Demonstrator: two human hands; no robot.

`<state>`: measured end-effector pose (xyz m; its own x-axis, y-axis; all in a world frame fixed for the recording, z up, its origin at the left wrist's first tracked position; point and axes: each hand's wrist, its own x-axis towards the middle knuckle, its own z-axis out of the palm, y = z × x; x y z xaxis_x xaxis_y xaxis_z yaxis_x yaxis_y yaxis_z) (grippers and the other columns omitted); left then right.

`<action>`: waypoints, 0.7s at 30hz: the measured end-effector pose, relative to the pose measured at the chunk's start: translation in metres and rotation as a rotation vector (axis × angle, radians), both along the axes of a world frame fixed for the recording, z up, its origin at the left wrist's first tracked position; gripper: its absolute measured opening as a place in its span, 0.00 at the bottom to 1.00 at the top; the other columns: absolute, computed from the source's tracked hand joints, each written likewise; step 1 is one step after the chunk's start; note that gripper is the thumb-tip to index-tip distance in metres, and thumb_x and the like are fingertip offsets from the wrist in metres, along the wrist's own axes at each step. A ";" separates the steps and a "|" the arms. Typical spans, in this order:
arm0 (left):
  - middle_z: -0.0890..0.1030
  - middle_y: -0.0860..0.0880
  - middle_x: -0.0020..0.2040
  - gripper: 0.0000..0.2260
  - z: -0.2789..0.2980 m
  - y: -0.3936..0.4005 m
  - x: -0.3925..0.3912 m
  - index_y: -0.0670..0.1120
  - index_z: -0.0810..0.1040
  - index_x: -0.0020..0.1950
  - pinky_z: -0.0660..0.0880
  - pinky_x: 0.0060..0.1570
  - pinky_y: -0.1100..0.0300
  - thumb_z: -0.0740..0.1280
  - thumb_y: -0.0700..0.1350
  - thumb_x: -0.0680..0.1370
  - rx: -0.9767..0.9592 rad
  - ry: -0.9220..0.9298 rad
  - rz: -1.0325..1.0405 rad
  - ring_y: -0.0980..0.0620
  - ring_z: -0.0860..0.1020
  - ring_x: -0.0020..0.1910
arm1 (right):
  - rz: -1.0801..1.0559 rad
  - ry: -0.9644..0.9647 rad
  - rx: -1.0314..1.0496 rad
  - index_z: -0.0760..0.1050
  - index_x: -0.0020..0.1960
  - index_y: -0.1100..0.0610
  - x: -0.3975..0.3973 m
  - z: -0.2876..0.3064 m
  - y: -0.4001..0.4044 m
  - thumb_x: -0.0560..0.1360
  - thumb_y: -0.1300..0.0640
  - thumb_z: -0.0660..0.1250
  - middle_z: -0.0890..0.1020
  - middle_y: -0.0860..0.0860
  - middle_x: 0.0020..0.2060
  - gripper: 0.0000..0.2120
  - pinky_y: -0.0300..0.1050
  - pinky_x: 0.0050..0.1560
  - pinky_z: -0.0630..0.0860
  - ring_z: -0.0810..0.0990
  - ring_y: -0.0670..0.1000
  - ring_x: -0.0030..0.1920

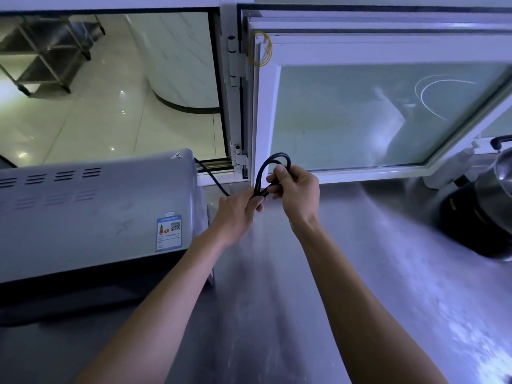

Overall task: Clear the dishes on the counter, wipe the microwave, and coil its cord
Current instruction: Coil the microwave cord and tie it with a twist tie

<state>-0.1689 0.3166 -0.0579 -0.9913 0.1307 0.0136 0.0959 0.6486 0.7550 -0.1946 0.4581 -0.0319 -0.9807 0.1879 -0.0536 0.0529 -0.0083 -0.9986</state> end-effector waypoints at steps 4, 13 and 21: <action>0.80 0.55 0.38 0.13 -0.002 -0.006 -0.006 0.50 0.76 0.45 0.70 0.50 0.50 0.56 0.47 0.84 0.028 -0.071 0.001 0.56 0.76 0.38 | 0.013 -0.009 0.114 0.80 0.50 0.59 -0.004 0.000 0.001 0.80 0.56 0.65 0.86 0.52 0.39 0.07 0.46 0.36 0.75 0.79 0.48 0.29; 0.80 0.54 0.36 0.14 0.008 -0.019 -0.014 0.53 0.76 0.43 0.70 0.38 0.56 0.55 0.51 0.84 0.125 -0.209 -0.026 0.61 0.72 0.32 | 0.022 0.043 0.175 0.77 0.59 0.51 -0.005 0.006 -0.005 0.80 0.58 0.62 0.84 0.51 0.37 0.10 0.45 0.33 0.76 0.78 0.48 0.29; 0.81 0.51 0.43 0.17 0.017 -0.021 -0.011 0.49 0.78 0.49 0.73 0.53 0.49 0.53 0.54 0.85 0.085 -0.178 -0.026 0.50 0.78 0.45 | 0.040 0.099 0.131 0.81 0.50 0.55 -0.013 0.023 -0.009 0.78 0.64 0.61 0.81 0.50 0.34 0.11 0.45 0.35 0.75 0.77 0.50 0.29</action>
<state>-0.1799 0.2960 -0.0410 -0.9754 0.1623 -0.1494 -0.0281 0.5807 0.8136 -0.2080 0.4490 -0.0091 -0.9869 0.1473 0.0657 -0.0477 0.1224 -0.9913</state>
